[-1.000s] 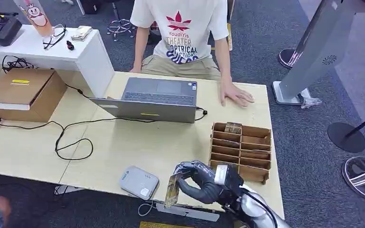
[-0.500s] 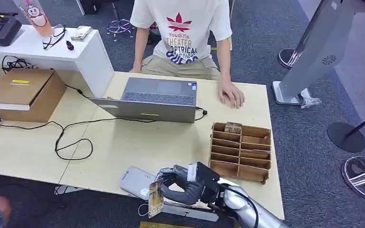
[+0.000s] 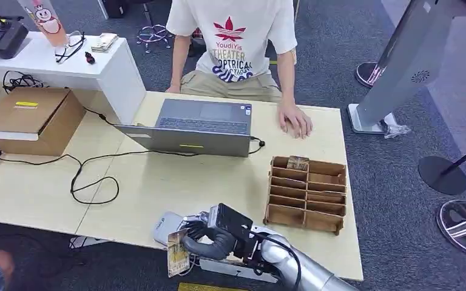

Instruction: Pass the card to the sensor for recognition and then transmit it.

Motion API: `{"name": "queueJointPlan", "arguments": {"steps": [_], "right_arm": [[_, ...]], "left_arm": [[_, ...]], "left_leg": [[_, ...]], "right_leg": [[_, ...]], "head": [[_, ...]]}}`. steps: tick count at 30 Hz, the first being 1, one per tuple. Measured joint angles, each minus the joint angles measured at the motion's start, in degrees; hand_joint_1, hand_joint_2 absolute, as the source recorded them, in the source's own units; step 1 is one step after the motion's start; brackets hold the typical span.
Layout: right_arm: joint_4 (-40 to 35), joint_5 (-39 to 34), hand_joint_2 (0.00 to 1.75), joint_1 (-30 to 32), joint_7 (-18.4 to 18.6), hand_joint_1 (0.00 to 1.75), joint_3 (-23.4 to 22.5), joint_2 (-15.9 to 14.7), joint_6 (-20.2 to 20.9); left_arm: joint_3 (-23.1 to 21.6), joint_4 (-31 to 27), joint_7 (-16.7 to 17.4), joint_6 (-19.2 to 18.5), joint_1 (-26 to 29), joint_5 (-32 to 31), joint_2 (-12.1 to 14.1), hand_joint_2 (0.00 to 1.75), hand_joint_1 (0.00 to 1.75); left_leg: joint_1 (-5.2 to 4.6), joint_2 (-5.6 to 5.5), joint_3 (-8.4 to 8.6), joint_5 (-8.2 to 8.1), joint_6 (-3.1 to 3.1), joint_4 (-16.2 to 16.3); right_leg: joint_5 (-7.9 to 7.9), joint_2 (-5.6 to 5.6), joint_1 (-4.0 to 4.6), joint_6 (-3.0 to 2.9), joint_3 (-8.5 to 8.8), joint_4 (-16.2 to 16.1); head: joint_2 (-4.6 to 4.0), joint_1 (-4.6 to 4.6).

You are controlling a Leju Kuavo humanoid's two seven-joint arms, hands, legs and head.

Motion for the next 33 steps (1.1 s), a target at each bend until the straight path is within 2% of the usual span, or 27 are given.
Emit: {"name": "queueJointPlan", "arguments": {"steps": [18, 33], "right_arm": [[13.7, 4.1, 1.75, -2.8, 0.0, 1.75, 1.0, 5.4, -8.7], [22.9, 6.1, 1.75, -5.4, 1.8, 1.75, 1.0, 6.2, -14.4]], "left_arm": [[-1.2, 0.0, 1.3, -0.3, -0.9, -1.4, -0.2, 0.00, 0.00], [-2.3, 0.0, 1.4, -0.2, -1.1, -1.6, -0.5, 0.00, 0.00]], "left_leg": [[0.00, 0.00, 0.00, 0.01, -0.01, 0.0], [0.00, 0.00, 0.01, 0.01, 0.00, 0.0]], "right_leg": [[0.03, 0.00, 0.00, -0.02, -0.01, 0.0], [0.06, 0.01, 0.00, 0.00, -0.01, 0.0]], "head": [[0.00, 0.00], [0.00, -0.02]]}}
